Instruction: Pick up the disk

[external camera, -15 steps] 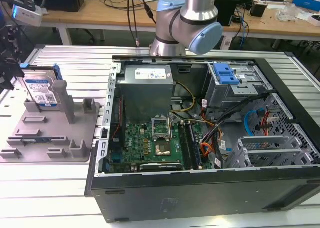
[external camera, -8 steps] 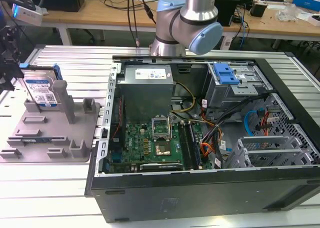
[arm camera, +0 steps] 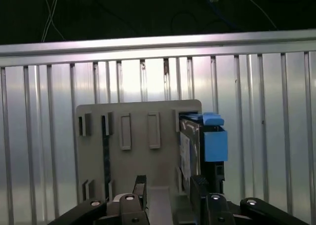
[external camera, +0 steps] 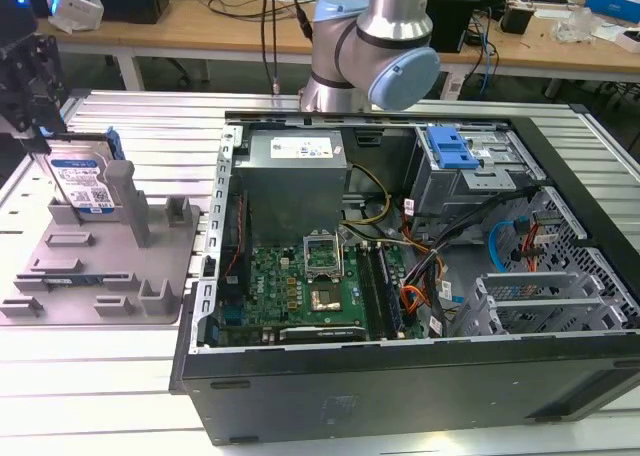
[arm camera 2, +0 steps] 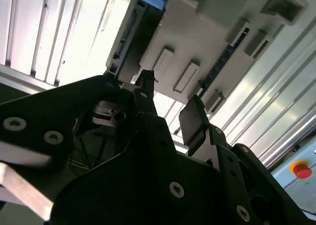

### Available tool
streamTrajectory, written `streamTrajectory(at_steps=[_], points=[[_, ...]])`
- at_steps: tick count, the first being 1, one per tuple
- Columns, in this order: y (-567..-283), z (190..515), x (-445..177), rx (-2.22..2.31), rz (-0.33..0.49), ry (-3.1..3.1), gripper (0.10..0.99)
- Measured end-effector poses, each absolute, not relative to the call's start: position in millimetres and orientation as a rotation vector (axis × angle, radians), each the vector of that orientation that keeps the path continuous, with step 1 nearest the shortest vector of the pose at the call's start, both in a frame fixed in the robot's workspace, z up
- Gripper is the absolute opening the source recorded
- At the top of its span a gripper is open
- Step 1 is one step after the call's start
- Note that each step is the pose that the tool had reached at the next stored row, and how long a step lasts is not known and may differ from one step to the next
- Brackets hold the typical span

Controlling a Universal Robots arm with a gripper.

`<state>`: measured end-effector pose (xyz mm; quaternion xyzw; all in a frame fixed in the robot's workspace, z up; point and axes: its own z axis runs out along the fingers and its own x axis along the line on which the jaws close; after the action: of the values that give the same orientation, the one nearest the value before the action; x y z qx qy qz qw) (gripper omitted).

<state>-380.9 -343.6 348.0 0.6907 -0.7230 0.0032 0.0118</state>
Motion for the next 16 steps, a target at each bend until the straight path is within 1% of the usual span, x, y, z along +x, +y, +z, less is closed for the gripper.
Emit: streamTrajectory(at_steps=[7, 10, 16], points=[[-307.0, 347.9, -382.6, 2.171, 0.030, -2.247, 0.482], [-301.6, 346.8, -393.0, 2.174, 0.030, -2.245, 0.482], [-300.5, 345.8, -405.6, 2.179, 0.032, -2.238, 0.482]])
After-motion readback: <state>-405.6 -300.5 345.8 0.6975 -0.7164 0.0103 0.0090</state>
